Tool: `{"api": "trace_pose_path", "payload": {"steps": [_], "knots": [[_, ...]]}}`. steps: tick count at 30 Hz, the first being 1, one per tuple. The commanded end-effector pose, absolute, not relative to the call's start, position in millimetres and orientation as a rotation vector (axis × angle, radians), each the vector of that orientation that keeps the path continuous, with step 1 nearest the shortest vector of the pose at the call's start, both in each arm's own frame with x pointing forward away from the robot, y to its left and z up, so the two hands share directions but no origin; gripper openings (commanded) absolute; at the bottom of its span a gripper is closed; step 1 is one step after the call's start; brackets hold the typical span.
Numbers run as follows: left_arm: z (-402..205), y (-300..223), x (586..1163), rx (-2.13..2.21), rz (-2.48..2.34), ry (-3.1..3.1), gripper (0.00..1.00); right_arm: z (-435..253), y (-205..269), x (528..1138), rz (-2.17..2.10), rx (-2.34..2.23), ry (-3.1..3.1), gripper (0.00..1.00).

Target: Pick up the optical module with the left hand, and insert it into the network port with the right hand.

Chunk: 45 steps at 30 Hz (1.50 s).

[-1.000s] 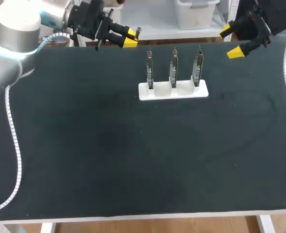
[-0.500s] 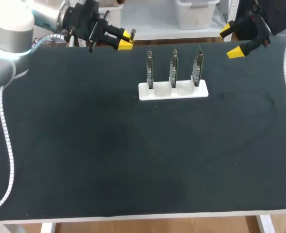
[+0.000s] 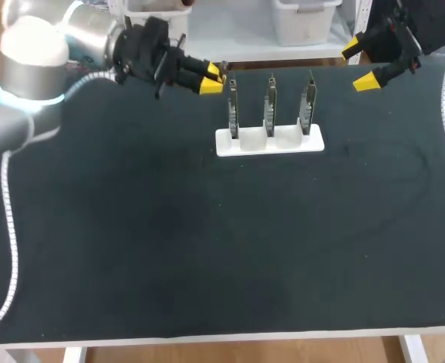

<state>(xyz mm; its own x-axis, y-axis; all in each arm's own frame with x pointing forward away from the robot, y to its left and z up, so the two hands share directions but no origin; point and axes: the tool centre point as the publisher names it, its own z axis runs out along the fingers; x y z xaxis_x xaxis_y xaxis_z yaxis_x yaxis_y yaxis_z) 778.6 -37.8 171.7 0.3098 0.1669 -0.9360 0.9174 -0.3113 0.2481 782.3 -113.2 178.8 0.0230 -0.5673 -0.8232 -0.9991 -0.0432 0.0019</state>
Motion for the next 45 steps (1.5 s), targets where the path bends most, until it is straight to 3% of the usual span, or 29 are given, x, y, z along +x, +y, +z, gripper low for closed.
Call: {"api": "trace_pose_path", "payload": {"steps": [1,45], "knots": [[197.6,-42.4,763.6,1.605,-0.904,1.116,0.00,178.8,-113.0,782.5,0.884,-1.680,1.609,1.00],[176.8,-139.0,797.4,1.512,-0.977,1.009,0.00,178.8,-113.0,782.5,0.884,-1.680,1.609,1.00]]}}
